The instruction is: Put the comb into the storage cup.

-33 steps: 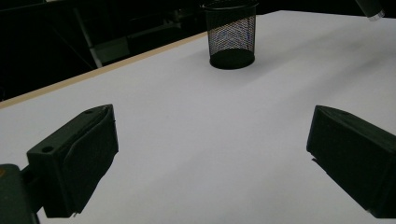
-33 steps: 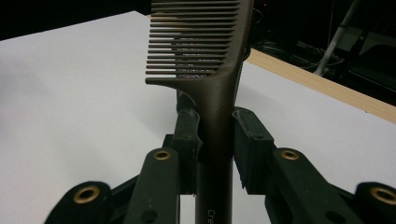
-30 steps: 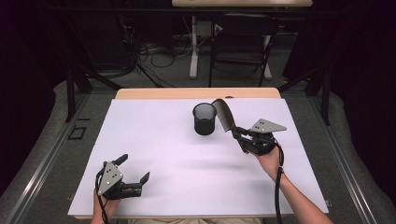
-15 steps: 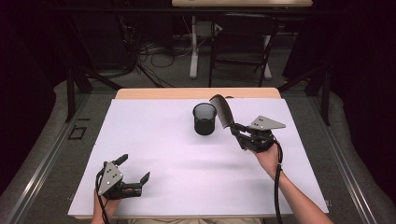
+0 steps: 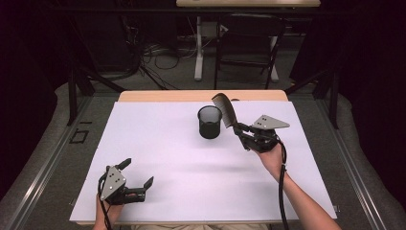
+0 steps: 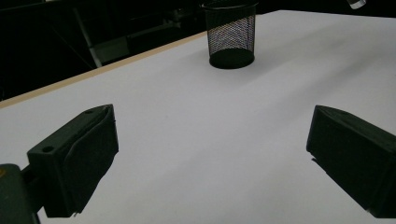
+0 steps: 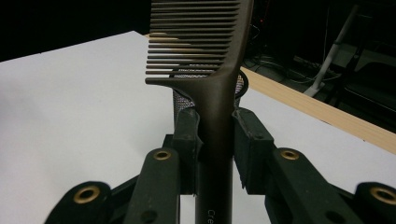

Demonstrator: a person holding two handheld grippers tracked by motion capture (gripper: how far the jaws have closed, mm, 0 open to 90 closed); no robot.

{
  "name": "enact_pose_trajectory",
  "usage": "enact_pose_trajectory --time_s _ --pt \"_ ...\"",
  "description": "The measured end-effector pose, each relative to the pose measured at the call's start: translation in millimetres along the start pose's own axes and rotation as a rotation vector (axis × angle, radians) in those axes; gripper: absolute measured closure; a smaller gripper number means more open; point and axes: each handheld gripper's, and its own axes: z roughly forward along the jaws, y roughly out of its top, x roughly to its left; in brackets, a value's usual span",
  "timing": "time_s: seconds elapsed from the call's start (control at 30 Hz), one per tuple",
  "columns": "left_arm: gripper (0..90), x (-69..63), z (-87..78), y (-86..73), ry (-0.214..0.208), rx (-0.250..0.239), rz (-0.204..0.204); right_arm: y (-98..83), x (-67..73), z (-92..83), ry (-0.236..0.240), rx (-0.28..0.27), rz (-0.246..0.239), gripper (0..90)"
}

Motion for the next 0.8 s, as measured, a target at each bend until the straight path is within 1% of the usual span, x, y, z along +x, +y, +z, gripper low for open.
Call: enact_pose_trajectory --time_s 0.53,0.8 --pt "2.4 0.5 -0.5 -0.1 -0.001 -0.003 -0.003 9.0 -4.1 8.1 -0.002 -0.006 0.001 72.6" --pt "2.4 1.0 -0.8 -0.3 0.003 -0.003 -0.006 13.1 -5.1 12.8 -0.001 0.000 -0.001 72.5"
